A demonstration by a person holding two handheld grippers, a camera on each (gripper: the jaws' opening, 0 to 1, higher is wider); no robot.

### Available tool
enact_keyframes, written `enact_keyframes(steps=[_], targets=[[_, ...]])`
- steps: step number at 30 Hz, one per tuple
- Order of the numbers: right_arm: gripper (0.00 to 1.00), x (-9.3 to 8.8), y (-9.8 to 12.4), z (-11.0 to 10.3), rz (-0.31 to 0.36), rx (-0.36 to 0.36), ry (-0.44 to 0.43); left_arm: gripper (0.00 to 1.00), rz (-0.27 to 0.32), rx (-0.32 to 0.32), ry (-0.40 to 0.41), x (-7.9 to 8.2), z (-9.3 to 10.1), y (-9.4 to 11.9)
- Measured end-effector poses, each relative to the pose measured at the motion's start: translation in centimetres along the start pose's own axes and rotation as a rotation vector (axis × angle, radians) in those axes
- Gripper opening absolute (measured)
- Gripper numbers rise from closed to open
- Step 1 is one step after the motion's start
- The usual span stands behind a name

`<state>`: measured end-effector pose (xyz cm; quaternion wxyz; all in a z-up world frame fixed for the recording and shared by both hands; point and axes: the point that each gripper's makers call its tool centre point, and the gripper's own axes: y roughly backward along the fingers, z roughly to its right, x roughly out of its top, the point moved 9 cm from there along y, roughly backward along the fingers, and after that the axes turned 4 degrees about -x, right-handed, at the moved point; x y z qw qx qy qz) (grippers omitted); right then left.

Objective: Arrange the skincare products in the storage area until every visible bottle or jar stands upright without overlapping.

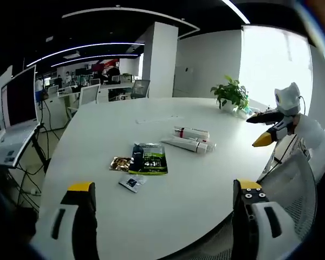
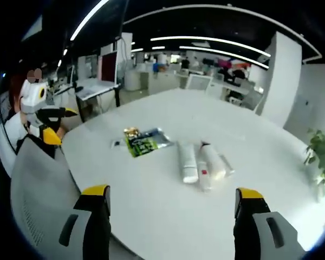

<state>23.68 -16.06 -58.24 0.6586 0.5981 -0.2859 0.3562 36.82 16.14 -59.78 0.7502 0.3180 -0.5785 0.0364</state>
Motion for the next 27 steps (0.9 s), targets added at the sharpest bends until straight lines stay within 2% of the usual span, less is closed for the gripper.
enact_keyframes(steps=[9,15,18,21,23,25,27], targets=[[0.95,1.0,-2.3,2.2,-0.021,0.031,0.039,0.99,-0.002,-0.003,0.0,0.4,-0.4,-0.5],[0.85,1.9,-4.3,3.9,-0.028,0.051,0.062,0.99,0.001,-0.01,0.004,0.6,-0.3,-0.8],[0.71,2.2,-5.3,4.4,-0.034,0.08,0.093,0.99,0.005,-0.006,0.007,0.7,-0.4,-0.8],[0.68,2.3,-6.9,4.7,-0.059,0.102,0.094,0.99,0.008,-0.003,0.005,0.8,-0.4,-0.8],[0.6,2.4,-8.1,4.7,-0.064,0.124,0.111,0.99,0.004,-0.001,0.005,0.7,-0.5,-0.8],[0.59,2.3,-9.2,4.7,-0.088,0.147,0.089,0.99,0.004,0.002,0.009,0.7,-0.6,-0.8],[0.57,2.4,-10.3,4.7,-0.088,0.158,0.113,0.99,0.002,0.004,0.011,0.7,-0.6,-0.7]])
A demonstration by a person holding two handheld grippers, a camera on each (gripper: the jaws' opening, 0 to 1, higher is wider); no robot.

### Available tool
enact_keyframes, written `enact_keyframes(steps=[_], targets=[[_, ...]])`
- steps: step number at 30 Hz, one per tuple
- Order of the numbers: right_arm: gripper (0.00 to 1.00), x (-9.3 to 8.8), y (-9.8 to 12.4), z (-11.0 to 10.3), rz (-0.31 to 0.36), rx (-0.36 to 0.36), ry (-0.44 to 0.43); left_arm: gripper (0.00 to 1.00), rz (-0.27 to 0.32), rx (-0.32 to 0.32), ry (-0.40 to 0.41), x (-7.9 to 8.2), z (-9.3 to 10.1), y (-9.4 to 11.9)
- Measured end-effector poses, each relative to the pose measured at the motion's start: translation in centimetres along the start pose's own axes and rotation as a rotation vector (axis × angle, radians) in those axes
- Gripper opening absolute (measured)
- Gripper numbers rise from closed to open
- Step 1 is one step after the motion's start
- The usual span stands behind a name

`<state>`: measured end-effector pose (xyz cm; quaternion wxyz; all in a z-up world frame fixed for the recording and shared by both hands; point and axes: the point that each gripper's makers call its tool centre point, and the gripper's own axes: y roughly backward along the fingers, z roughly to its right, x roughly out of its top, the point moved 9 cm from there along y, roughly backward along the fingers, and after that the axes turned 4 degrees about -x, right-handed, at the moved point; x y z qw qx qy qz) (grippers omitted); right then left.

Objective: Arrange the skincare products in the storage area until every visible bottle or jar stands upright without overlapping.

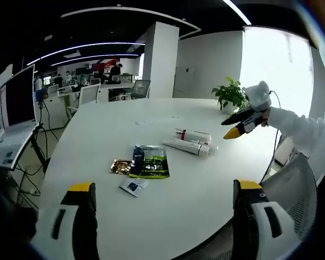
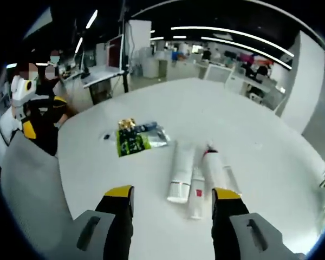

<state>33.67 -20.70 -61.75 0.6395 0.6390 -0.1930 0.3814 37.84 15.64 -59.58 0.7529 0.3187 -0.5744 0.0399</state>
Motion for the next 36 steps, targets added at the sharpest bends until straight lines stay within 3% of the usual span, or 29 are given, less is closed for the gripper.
enact_keyframes(steps=[3,13,18,27,31,36], targets=[[0.56,-0.1,-1.3,0.3,-0.039,0.028,-0.014,0.99,-0.001,0.001,0.001,0.0,-0.1,0.0],[0.36,1.0,-5.3,4.4,-0.064,0.001,0.006,0.99,0.0,0.01,0.013,0.0,-0.4,0.0],[0.29,0.5,-7.2,6.1,-0.142,0.0,0.026,0.99,0.001,0.012,0.019,-0.1,-0.4,0.0],[0.3,-1.2,-8.7,8.5,-0.267,0.01,-0.045,0.99,-0.006,0.009,0.025,-0.4,-0.4,-0.2],[0.3,-0.9,-9.4,8.9,-0.288,0.021,-0.028,0.99,-0.025,0.008,0.032,-0.7,-0.4,-0.5],[0.28,-1.1,-10.3,9.3,-0.386,0.048,0.001,0.99,-0.027,0.005,0.031,-0.6,-0.4,-0.8]])
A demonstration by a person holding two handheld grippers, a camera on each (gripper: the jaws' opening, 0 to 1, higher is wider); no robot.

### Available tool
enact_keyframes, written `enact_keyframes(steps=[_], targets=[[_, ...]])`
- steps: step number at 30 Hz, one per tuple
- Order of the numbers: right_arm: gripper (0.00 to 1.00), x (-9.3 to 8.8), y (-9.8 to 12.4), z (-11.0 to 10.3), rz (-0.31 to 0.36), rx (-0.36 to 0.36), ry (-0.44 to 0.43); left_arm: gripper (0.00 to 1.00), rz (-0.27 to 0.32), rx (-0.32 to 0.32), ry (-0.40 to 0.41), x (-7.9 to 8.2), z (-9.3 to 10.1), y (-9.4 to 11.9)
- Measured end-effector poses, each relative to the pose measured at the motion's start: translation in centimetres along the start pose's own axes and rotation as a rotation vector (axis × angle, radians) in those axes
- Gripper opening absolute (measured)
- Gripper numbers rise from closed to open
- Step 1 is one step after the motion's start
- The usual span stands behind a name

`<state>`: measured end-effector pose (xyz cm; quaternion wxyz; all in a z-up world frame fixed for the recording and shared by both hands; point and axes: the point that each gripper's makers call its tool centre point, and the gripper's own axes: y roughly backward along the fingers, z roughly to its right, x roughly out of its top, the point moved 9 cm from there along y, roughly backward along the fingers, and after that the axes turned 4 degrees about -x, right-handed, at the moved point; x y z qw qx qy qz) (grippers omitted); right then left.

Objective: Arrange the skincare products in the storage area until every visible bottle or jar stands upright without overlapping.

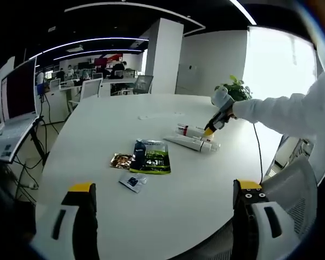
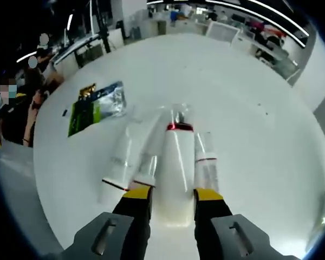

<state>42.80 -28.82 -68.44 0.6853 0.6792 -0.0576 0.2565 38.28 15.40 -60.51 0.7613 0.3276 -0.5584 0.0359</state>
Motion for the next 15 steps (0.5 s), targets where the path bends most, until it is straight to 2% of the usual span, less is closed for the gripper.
enact_keyframes(steps=[2,7,15], targets=[[0.27,0.4,-0.4,0.5,0.007,0.006,0.003,0.99,-0.002,-0.001,0.0,0.1,0.0,-0.1],[0.27,0.2,-1.4,0.9,-0.096,0.044,0.032,0.99,-0.008,0.0,0.001,0.0,0.0,-0.3],[0.27,0.8,-1.9,1.3,-0.135,0.073,0.02,0.99,-0.016,0.006,0.013,-0.3,-0.2,-0.4]])
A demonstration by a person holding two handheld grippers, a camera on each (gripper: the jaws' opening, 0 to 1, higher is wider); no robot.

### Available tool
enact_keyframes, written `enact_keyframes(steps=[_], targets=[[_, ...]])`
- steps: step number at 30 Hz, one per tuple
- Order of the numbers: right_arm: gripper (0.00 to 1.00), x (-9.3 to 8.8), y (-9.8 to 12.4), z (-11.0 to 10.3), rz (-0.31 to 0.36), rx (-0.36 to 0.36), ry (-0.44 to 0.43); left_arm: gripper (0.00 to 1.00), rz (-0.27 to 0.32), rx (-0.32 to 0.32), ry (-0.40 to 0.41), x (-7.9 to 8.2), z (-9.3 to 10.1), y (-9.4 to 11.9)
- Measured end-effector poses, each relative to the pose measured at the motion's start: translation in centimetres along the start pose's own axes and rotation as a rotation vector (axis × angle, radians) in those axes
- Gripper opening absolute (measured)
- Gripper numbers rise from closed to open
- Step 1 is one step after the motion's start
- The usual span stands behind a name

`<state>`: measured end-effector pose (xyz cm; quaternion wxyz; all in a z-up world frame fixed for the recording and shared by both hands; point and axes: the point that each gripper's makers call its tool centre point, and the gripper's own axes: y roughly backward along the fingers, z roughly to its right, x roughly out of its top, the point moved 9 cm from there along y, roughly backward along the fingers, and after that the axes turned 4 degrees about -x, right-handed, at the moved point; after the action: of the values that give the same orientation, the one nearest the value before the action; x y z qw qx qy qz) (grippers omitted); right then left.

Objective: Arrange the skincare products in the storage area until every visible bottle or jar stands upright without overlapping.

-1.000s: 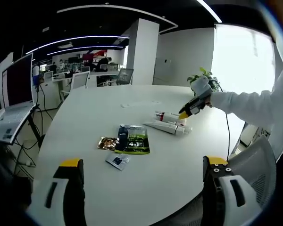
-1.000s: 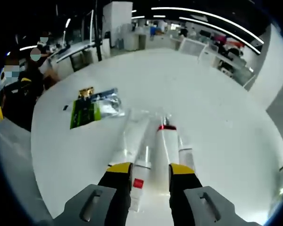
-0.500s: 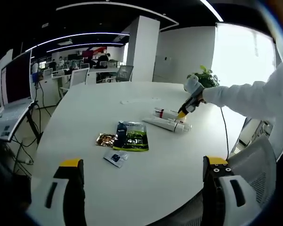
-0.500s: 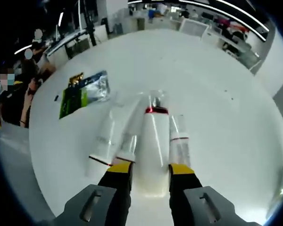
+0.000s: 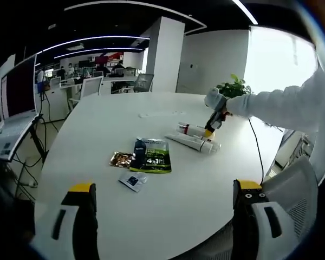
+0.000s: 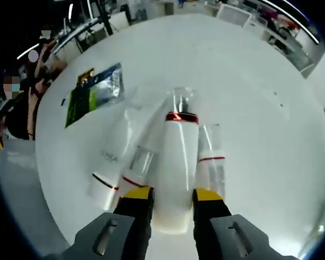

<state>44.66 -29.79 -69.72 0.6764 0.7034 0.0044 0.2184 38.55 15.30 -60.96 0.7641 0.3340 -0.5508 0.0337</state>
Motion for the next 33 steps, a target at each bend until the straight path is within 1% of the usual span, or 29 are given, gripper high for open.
enact_keyframes(steps=[1,2,3,5,7,14,16,17,18,19,21,24,26,27,28,29,31,33], targets=[[0.26,0.1,0.0,0.0,-0.007,-0.001,0.002,0.99,0.0,0.0,0.001,0.0,0.0,0.0],[0.24,0.1,0.0,0.0,-0.024,-0.024,0.031,0.99,-0.001,0.0,0.002,0.0,0.0,-0.1],[0.23,0.2,-0.1,-0.2,-0.027,-0.016,0.03,0.99,-0.003,-0.001,0.003,-0.1,0.0,-0.1],[0.23,0.4,-0.2,-0.2,-0.051,-0.026,0.062,0.99,-0.005,-0.003,0.003,-0.1,0.0,-0.2],[0.24,0.5,-0.4,-0.3,-0.066,-0.036,0.065,0.99,-0.008,-0.007,0.003,-0.1,0.0,-0.3],[0.24,0.6,-0.6,-0.2,-0.085,-0.038,0.092,0.99,-0.01,-0.007,0.005,-0.2,-0.1,-0.3],[0.25,0.6,-0.9,-0.4,-0.101,-0.042,0.117,0.99,-0.013,-0.007,0.006,-0.2,-0.1,-0.4],[0.25,0.6,-1.1,-0.5,-0.123,-0.053,0.157,0.99,-0.014,-0.008,0.004,-0.2,-0.1,-0.4],[0.26,0.6,-1.4,-0.6,-0.141,-0.067,0.169,0.99,-0.015,-0.008,0.003,-0.2,-0.1,-0.4],[0.26,0.9,-1.1,-0.8,-0.149,-0.064,0.135,0.99,-0.015,-0.007,0.003,-0.2,-0.1,-0.4],[0.25,0.9,-1.2,-0.8,-0.144,-0.049,0.162,0.99,-0.014,-0.006,0.003,-0.1,-0.1,-0.4],[0.26,0.8,-1.2,-0.5,-0.136,-0.028,0.161,0.99,-0.014,-0.008,0.003,-0.1,0.0,-0.4],[0.26,0.9,-1.2,-0.8,-0.151,-0.03,0.184,0.99,-0.019,-0.007,0.005,-0.1,0.0,-0.4],[0.25,1.0,-1.2,-0.7,-0.152,-0.03,0.18,0.99,-0.017,-0.007,0.006,-0.1,0.0,-0.5],[0.25,1.1,-1.3,-0.6,-0.162,-0.034,0.147,0.99,-0.017,-0.01,0.008,-0.1,0.0,-0.5],[0.24,1.0,-1.2,-0.6,-0.16,-0.033,0.16,0.99,-0.017,-0.015,0.01,0.0,0.1,-0.6],[0.23,0.9,-1.1,-0.6,-0.153,-0.04,0.115,0.99,-0.015,-0.015,0.0,0.1,0.3,-0.6],[0.22,0.7,-1.0,-0.8,-0.142,-0.041,0.14,0.99,-0.015,-0.018,-0.002,0.2,0.3,-0.5]])
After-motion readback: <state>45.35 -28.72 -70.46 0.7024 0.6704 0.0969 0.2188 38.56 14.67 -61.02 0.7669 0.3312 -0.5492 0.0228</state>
